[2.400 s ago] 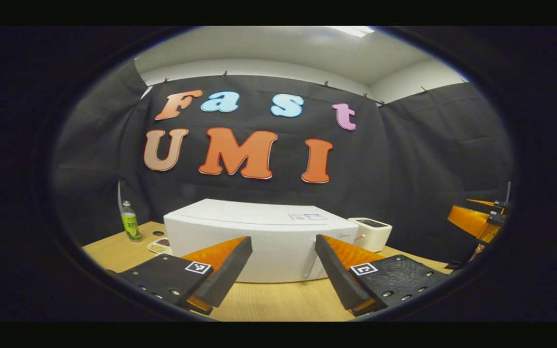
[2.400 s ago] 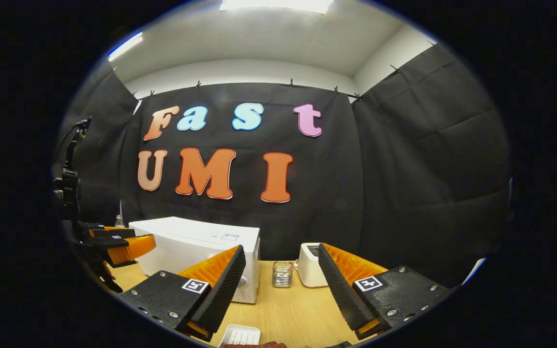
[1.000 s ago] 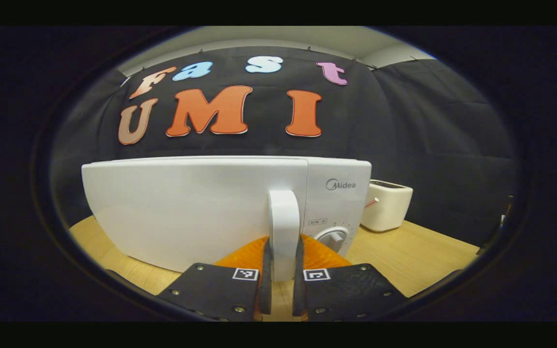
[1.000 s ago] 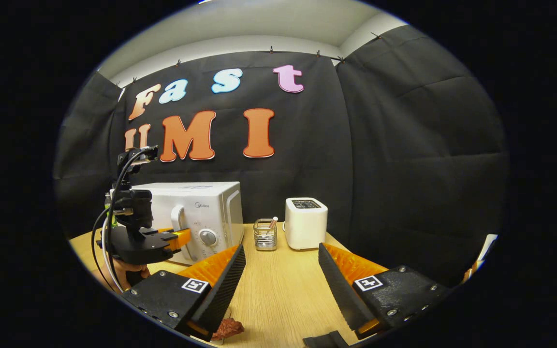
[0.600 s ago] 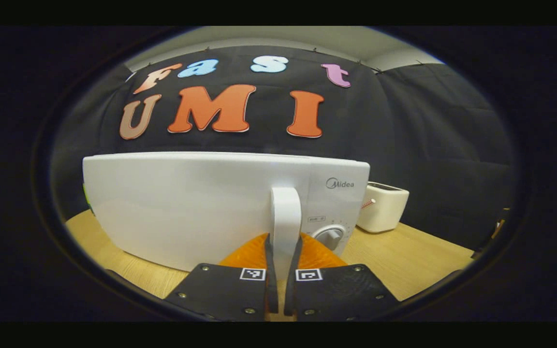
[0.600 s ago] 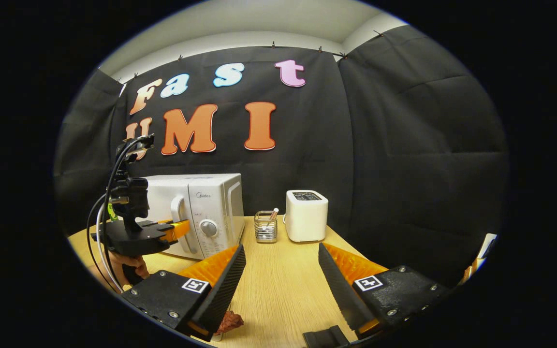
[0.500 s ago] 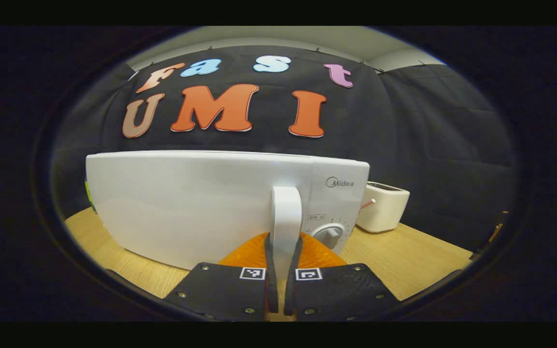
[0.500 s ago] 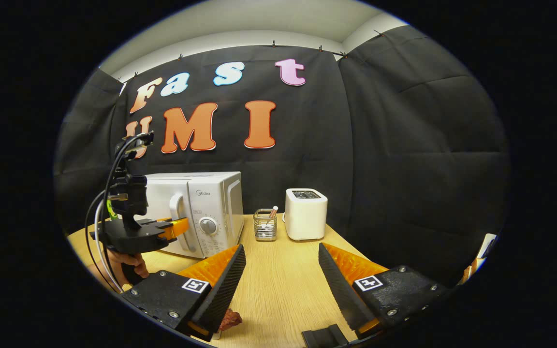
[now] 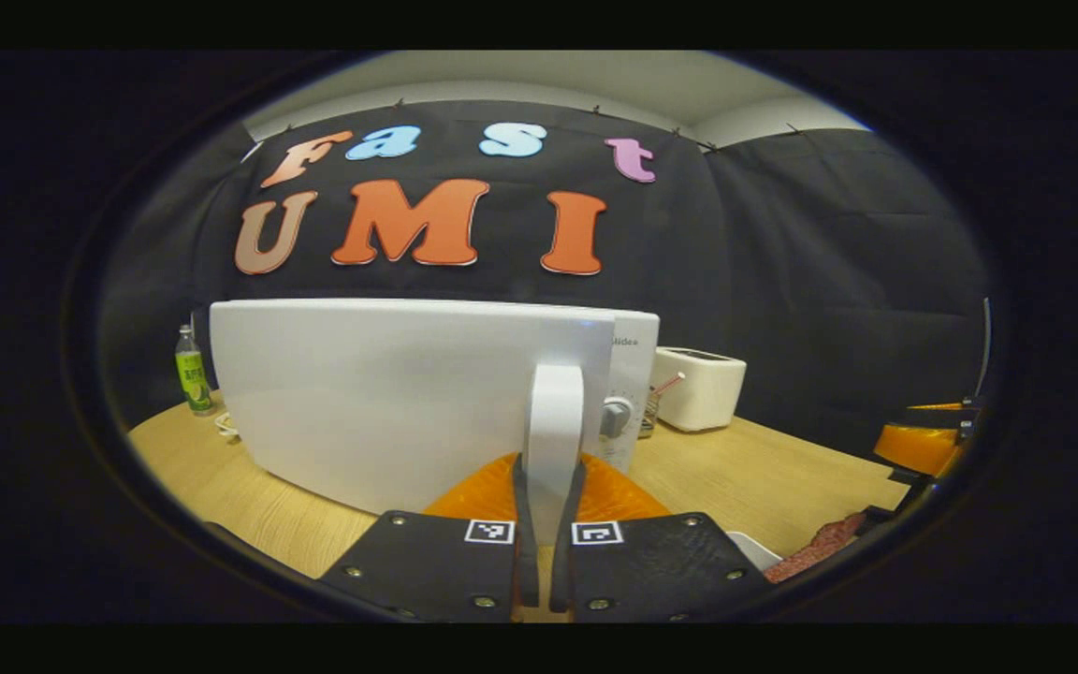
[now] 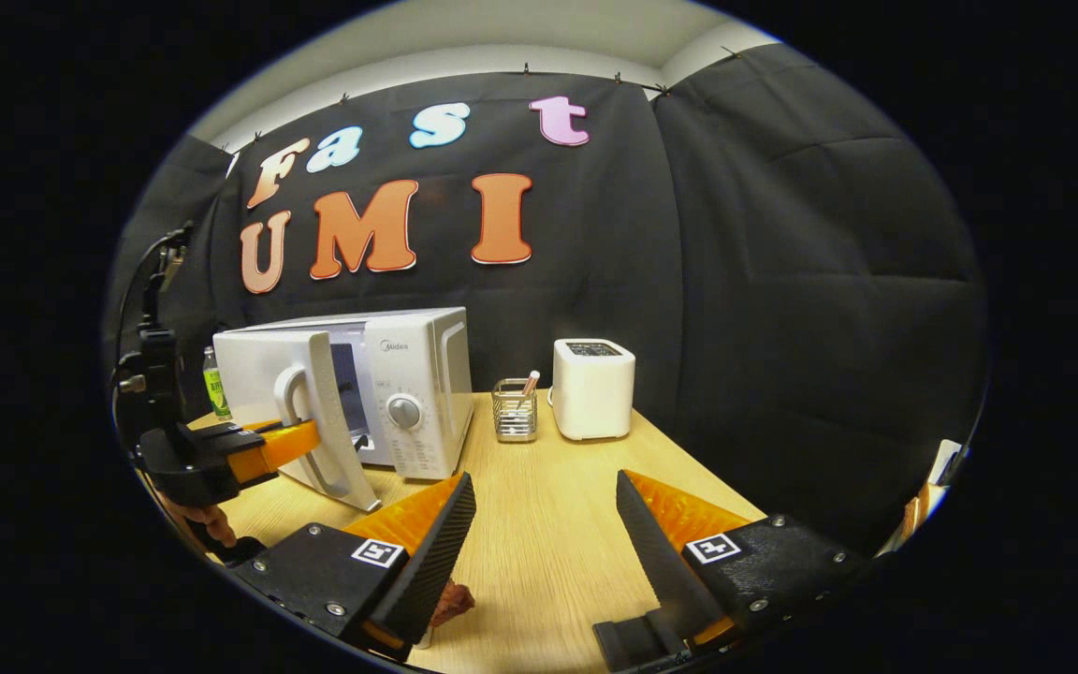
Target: Open the microwave oven with the left hand, put the food in, and close the microwave oven.
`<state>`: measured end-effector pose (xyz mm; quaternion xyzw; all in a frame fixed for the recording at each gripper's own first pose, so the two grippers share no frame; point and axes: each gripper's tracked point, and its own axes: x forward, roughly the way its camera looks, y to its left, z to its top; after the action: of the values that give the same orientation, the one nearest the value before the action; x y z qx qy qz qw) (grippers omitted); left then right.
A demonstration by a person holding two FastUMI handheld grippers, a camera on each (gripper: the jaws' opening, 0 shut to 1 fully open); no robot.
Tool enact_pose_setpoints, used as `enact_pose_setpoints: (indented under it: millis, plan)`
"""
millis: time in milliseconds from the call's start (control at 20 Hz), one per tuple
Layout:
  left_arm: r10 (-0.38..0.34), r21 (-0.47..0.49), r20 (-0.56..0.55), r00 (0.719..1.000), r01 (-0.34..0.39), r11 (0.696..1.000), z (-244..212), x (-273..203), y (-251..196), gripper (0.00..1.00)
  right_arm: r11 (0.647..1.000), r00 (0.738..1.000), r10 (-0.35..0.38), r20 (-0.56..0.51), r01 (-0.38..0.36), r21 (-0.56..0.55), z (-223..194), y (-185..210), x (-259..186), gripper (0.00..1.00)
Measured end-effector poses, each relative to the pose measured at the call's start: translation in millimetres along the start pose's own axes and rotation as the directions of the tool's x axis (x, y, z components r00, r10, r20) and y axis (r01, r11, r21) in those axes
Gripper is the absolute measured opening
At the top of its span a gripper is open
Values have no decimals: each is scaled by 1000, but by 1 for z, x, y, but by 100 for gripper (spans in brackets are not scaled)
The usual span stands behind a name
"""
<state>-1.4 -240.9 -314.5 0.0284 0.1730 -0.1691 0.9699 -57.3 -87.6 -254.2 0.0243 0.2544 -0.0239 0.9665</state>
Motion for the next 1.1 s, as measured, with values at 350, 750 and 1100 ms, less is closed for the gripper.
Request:
enact_pose_setpoints:
  millis: [350, 750, 1100]
  plan:
    - [-15, 7, 31, 999, 15, 1000, -3, -85, 28, 7, 1000, 997, 7, -72, -8, -21, -30, 20, -11, 94]
    - [38, 15, 64, 997, -39, 999, -4, -176, 98, 7, 1000, 982, -12, -188, 16, 19, -68, 26, -7, 94]
    - [155, 19, 93, 983, -158, 987, -3, -229, 169, 8, 998, 975, 7, -221, 6, 62, -71, 41, -12, 92]
